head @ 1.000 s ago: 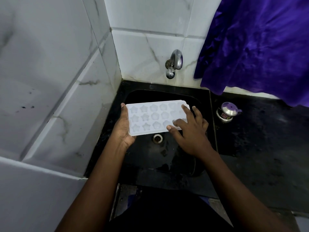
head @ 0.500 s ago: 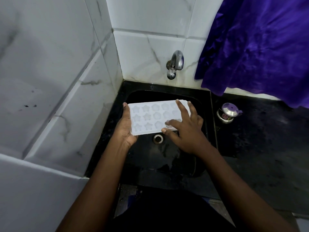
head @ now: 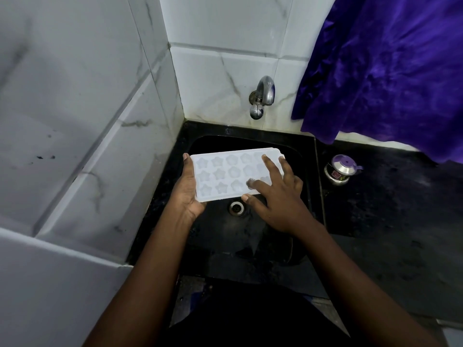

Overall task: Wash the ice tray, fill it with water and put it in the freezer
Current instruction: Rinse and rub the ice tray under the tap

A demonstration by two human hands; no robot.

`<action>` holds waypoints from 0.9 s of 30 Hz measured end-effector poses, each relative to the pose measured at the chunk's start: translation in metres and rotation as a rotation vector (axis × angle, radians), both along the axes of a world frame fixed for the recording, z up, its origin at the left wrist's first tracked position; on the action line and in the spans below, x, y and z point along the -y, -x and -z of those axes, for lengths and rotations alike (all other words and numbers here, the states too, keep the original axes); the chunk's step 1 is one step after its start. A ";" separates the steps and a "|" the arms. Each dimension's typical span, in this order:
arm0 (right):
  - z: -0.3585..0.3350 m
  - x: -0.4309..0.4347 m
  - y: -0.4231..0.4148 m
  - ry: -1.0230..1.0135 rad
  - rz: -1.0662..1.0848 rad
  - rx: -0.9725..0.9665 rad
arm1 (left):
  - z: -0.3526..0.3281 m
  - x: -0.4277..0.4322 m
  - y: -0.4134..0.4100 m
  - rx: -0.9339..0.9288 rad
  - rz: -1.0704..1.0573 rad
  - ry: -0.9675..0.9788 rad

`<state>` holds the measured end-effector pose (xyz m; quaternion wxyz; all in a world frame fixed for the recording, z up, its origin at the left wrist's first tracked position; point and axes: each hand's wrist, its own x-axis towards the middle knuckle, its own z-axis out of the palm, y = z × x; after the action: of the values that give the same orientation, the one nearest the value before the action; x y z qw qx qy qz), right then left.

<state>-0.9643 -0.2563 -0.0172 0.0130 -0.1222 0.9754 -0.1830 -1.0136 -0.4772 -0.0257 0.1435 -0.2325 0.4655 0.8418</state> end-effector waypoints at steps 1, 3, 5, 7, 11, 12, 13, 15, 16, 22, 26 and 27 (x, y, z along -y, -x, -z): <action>0.000 0.001 0.000 0.008 -0.003 -0.011 | -0.001 0.000 0.000 0.001 0.003 0.001; 0.000 0.003 -0.002 0.069 -0.001 -0.048 | -0.001 -0.001 0.000 0.005 0.006 0.000; -0.002 0.007 -0.002 0.098 -0.024 -0.061 | -0.003 -0.003 -0.001 0.010 0.010 -0.016; -0.001 0.015 -0.001 0.045 -0.066 -0.029 | -0.004 -0.007 -0.002 0.011 0.015 -0.043; 0.002 0.021 0.003 0.010 -0.080 -0.030 | -0.005 -0.010 -0.002 0.006 0.028 -0.061; 0.002 0.021 0.003 0.030 -0.071 -0.037 | -0.004 -0.009 -0.002 0.007 0.027 -0.054; 0.001 0.021 0.004 0.037 -0.060 -0.041 | -0.004 -0.008 -0.001 0.010 0.025 -0.049; -0.002 0.024 0.005 0.007 -0.045 -0.029 | -0.002 -0.006 0.000 0.013 0.017 -0.045; -0.003 0.026 0.005 -0.016 -0.050 -0.015 | -0.001 -0.005 0.001 0.012 0.013 -0.047; -0.005 0.030 0.005 -0.002 -0.049 -0.028 | -0.003 -0.004 0.003 0.015 0.016 -0.041; -0.003 0.028 0.008 -0.040 -0.060 -0.006 | -0.002 -0.004 0.007 0.021 0.011 -0.040; -0.003 0.028 0.008 -0.022 -0.060 -0.022 | -0.003 -0.004 0.007 0.022 0.012 -0.042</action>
<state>-0.9724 -0.2843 -0.0139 0.0093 -0.1534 0.9733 -0.1707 -1.0208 -0.4733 -0.0230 0.1587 -0.2359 0.4476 0.8479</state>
